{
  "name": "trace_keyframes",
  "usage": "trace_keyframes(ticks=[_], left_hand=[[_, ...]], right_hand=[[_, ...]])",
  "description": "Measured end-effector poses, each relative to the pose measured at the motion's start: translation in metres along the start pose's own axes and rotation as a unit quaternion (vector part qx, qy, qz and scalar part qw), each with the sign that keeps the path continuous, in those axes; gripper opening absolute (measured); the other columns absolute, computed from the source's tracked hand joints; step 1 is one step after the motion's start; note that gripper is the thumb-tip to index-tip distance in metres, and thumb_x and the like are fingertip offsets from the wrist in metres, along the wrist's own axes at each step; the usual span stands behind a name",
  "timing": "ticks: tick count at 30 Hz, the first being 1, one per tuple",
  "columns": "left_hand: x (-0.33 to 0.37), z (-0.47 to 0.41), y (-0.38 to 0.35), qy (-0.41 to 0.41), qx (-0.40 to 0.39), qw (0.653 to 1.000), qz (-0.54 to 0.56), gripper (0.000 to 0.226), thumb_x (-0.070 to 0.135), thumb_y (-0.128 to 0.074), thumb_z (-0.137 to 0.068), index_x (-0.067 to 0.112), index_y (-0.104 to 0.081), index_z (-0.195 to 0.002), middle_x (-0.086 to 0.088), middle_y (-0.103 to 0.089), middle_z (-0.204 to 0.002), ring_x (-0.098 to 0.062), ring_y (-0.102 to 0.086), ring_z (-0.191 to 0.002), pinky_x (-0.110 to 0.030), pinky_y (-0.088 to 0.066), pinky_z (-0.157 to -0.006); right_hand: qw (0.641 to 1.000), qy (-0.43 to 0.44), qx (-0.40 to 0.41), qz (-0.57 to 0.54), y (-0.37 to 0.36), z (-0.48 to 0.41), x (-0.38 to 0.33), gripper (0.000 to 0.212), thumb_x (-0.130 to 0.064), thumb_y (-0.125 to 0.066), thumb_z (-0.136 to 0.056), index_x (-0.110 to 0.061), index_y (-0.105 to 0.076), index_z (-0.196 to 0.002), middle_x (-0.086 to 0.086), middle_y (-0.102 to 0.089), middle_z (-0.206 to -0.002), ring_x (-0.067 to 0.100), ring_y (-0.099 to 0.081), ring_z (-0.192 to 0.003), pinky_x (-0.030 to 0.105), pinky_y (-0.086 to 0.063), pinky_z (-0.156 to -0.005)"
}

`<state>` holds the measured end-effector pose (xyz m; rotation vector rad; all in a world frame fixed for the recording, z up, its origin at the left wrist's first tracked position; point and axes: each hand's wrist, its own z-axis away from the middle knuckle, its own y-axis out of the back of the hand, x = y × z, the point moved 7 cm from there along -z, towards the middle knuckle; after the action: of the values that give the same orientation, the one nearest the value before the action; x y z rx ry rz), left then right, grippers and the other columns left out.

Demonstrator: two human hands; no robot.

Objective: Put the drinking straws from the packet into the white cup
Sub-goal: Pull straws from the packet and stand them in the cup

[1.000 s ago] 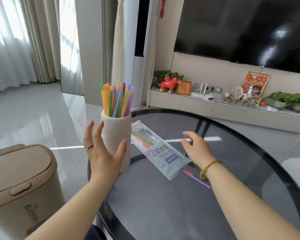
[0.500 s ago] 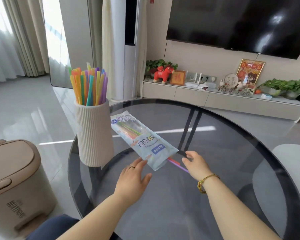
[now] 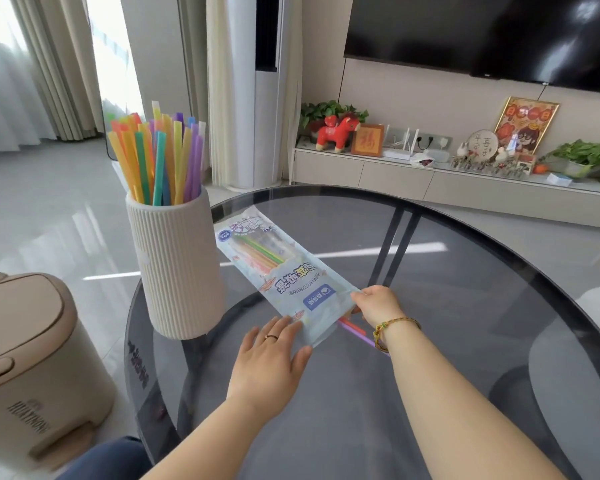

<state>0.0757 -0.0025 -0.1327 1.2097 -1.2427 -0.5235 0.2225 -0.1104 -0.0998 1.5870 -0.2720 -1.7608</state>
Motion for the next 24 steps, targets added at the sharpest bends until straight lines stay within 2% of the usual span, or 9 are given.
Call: trace_keyframes(ticks=[3,5,8,10,12,16,19,21,24], left_hand=[[0.0,0.0,0.003,0.005,0.015,1.0,0.021,0.048,0.044,-0.027,-0.094,0.028,-0.022,-0.139,0.011,-0.024,-0.151,-0.008,-0.017,-0.139,-0.027,-0.006,-0.114],[-0.001,0.001,0.008,0.014,0.036,0.997,0.063,0.048,0.041,-0.032,-0.093,0.026,-0.025,-0.138,0.008,-0.029,-0.149,-0.011,-0.025,-0.137,-0.025,-0.012,-0.112],[-0.007,0.0,0.02,0.066,0.082,0.973,0.205,0.048,0.033,-0.045,-0.09,0.019,-0.032,-0.135,0.0,-0.039,-0.142,-0.017,-0.042,-0.124,-0.026,-0.031,-0.097],[-0.01,-0.006,0.027,0.121,0.095,0.927,0.342,0.048,0.029,-0.05,-0.089,0.019,-0.034,-0.133,0.003,-0.047,-0.131,-0.011,-0.05,-0.106,-0.02,-0.037,-0.084],[-0.012,-0.015,0.03,0.187,0.09,0.871,0.445,0.047,0.027,-0.05,-0.089,0.018,-0.034,-0.132,0.012,-0.049,-0.113,-0.003,-0.052,-0.091,-0.012,-0.038,-0.076],[-0.007,-0.029,0.015,0.284,0.009,0.706,0.648,0.028,0.027,-0.048,-0.091,0.009,-0.046,-0.112,-0.005,-0.059,-0.11,-0.02,-0.061,-0.092,-0.029,-0.048,-0.075],[0.003,-0.032,0.004,0.3,-0.029,0.627,0.718,0.015,0.021,-0.05,-0.09,0.01,-0.057,-0.099,-0.01,-0.063,-0.108,-0.025,-0.063,-0.091,-0.037,-0.05,-0.079],[0.008,-0.032,-0.002,0.31,-0.041,0.598,0.738,0.025,0.016,-0.051,-0.09,0.007,-0.054,-0.113,-0.013,-0.061,-0.114,-0.031,-0.059,-0.102,-0.045,-0.047,-0.085],[0.008,-0.034,-0.003,0.312,-0.02,0.614,0.725,0.023,0.009,-0.053,-0.087,0.005,-0.055,-0.111,-0.013,-0.065,-0.102,-0.03,-0.062,-0.084,-0.045,-0.05,-0.075]], right_hand=[[0.999,0.0,-0.007,-0.044,0.001,-0.001,0.004,0.024,-0.005,-0.045,-0.088,0.006,-0.065,-0.088,0.009,-0.059,-0.072,0.016,-0.045,-0.056,0.024,-0.041,-0.061],[0.998,0.002,-0.022,-0.065,0.002,0.002,0.005,0.019,-0.004,-0.044,-0.089,-0.001,-0.061,-0.081,0.004,-0.056,-0.063,0.012,-0.047,-0.053,0.014,-0.042,-0.048],[0.994,-0.001,-0.041,-0.106,0.003,0.007,0.009,0.03,-0.004,-0.041,-0.091,-0.012,-0.049,-0.062,0.001,-0.053,-0.061,0.005,-0.055,-0.045,0.005,-0.037,-0.036],[0.99,-0.006,-0.046,-0.131,0.003,0.013,0.012,0.033,-0.005,-0.041,-0.091,-0.016,-0.046,-0.061,-0.001,-0.053,-0.062,-0.005,-0.053,-0.033,0.012,-0.038,-0.041],[0.986,-0.012,-0.043,-0.16,0.002,0.018,0.016,0.029,-0.007,-0.042,-0.091,-0.018,-0.047,-0.065,-0.002,-0.055,-0.064,-0.005,-0.056,-0.036,0.019,-0.034,-0.049],[0.965,-0.024,-0.045,-0.256,0.002,0.027,0.021,0.026,-0.007,-0.043,-0.092,-0.017,-0.051,-0.07,0.001,-0.059,-0.069,0.011,-0.057,-0.062,0.023,-0.035,-0.055],[0.955,-0.021,-0.055,-0.292,0.001,0.034,0.02,0.025,-0.008,-0.043,-0.093,-0.016,-0.052,-0.071,0.001,-0.059,-0.07,0.012,-0.056,-0.064,0.023,-0.038,-0.057],[0.951,-0.019,-0.058,-0.304,-0.002,0.038,0.02,0.025,-0.009,-0.043,-0.093,-0.016,-0.051,-0.071,0.001,-0.059,-0.071,0.013,-0.056,-0.065,0.023,-0.038,-0.058],[0.938,-0.024,-0.042,-0.343,-0.005,0.042,0.023,0.024,-0.014,-0.041,-0.094,-0.017,-0.051,-0.073,0.002,-0.059,-0.076,0.014,-0.056,-0.069,0.024,-0.041,-0.06]])
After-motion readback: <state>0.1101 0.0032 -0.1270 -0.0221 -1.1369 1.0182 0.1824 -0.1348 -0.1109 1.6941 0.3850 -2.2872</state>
